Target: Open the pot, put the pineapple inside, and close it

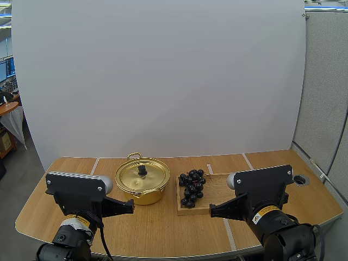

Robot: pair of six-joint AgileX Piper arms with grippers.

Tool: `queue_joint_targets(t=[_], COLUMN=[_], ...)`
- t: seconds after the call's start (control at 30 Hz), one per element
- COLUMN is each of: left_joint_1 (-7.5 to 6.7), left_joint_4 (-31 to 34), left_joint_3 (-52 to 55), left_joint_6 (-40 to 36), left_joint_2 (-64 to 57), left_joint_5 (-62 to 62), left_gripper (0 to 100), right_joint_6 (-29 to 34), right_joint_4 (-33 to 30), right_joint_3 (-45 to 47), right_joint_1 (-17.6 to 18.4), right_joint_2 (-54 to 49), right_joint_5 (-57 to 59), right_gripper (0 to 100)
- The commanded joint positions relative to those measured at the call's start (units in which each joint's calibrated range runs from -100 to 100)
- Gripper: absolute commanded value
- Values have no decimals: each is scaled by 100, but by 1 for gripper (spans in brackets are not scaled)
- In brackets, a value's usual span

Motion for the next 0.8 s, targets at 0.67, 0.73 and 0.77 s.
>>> queue_joint_targets(t=[0.67, 0.73, 0.77], left_joint_1=[3, 3, 3], left_joint_4=[-65, -65, -65], left_joint_3=[21, 21, 21], left_joint_6=[-295, -296, -305], left_joint_2=[-29, -29, -29], left_joint_5=[1062, 1079, 1079], left_gripper=[0, 0, 0], right_joint_6=[-20, -20, -32], right_joint_4=[-168, -278, -347], right_joint_3=[323, 547, 547], right_joint_1=[-21, -21, -21], right_joint_2=[-34, -34, -34], right_joint_5=[-161, -432, -530], right_gripper=[0, 0, 0])
